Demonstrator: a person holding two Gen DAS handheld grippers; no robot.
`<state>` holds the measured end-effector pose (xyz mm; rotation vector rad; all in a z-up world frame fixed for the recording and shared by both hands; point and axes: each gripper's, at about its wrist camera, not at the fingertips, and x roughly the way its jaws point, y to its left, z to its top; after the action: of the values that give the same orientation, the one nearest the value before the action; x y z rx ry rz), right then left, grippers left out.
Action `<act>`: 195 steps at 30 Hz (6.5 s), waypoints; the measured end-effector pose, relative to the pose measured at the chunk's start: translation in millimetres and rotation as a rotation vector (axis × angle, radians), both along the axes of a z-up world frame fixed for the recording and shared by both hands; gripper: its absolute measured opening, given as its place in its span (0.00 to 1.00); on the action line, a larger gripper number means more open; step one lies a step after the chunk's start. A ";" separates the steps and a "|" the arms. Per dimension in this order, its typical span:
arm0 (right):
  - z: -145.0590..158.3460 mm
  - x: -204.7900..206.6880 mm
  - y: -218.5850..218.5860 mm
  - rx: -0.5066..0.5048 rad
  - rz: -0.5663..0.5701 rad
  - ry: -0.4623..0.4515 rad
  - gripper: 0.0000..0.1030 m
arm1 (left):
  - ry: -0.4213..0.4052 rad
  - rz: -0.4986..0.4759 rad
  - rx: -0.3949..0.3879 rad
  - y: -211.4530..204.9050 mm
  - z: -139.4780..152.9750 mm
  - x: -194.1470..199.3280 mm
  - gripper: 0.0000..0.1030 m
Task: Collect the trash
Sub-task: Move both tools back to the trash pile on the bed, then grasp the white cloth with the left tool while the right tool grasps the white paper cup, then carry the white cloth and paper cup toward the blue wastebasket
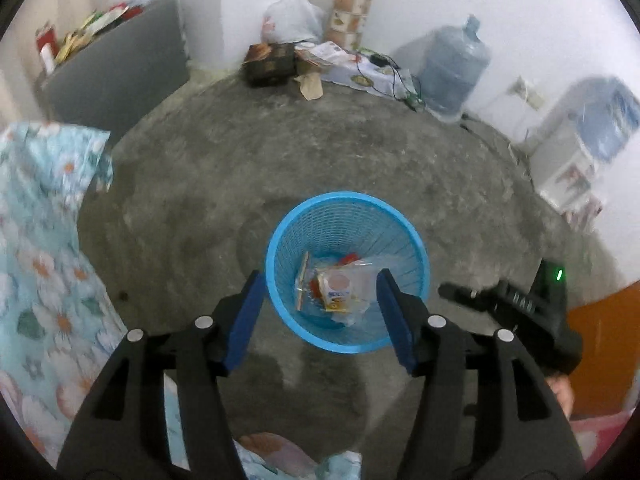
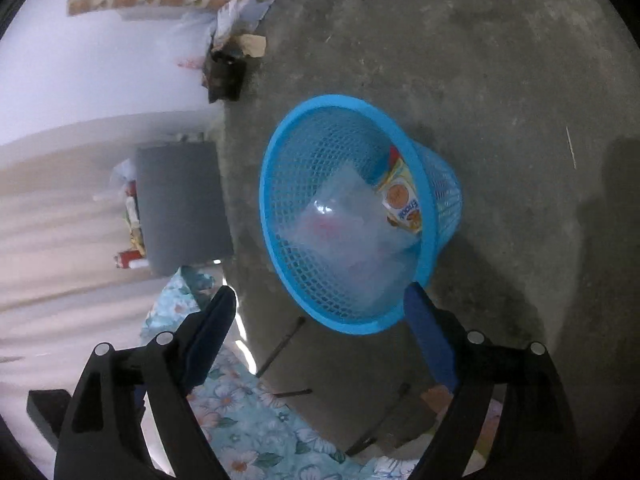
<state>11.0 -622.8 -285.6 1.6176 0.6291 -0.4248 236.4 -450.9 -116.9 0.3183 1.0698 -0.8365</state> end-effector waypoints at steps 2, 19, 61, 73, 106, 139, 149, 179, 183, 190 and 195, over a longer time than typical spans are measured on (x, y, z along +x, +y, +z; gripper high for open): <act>1.8 -9.1 8.8 -0.021 -0.004 -0.019 0.81 | -0.015 -0.004 -0.013 8.9 9.9 -0.6 0.58; 182.0 16.9 110.0 -0.396 0.351 -0.298 0.81 | -0.194 0.121 -0.267 281.4 163.5 -98.1 0.81; 217.7 139.2 404.6 -0.386 1.117 -0.290 0.81 | -0.105 0.794 -0.494 599.1 74.2 -42.9 0.52; 249.5 149.5 405.6 -0.439 1.105 -0.319 0.81 | -0.146 0.708 -0.443 588.5 83.4 -76.5 0.13; 303.1 274.0 434.7 -0.728 1.056 -0.197 0.56 | -0.117 0.550 -0.562 578.6 98.5 -162.6 0.09; 264.9 163.1 434.3 -0.658 1.044 -0.269 0.64 | -0.113 0.591 -0.479 557.5 119.3 -153.0 0.09; 264.0 119.3 426.0 -0.854 0.970 -0.291 0.64 | -0.158 0.583 -0.488 547.0 136.1 -159.8 0.09; 312.1 47.6 370.2 -0.744 0.780 -0.400 0.63 | -0.311 0.383 -0.642 484.5 225.7 -174.0 0.07; 313.3 42.7 361.4 -0.734 0.766 -0.410 0.63 | -0.312 0.364 -0.642 474.1 228.9 -173.7 0.07; 317.3 32.1 346.4 -0.729 0.736 -0.417 0.63 | -0.305 0.335 -0.641 456.7 231.5 -174.6 0.07; 318.9 28.3 339.4 -0.727 0.721 -0.421 0.63 | -0.303 0.309 -0.643 444.2 234.7 -177.0 0.07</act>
<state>39.3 -283.5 33.3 0.6778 0.5926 0.2145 59.4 -6.8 117.8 -0.2531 0.5076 -0.7770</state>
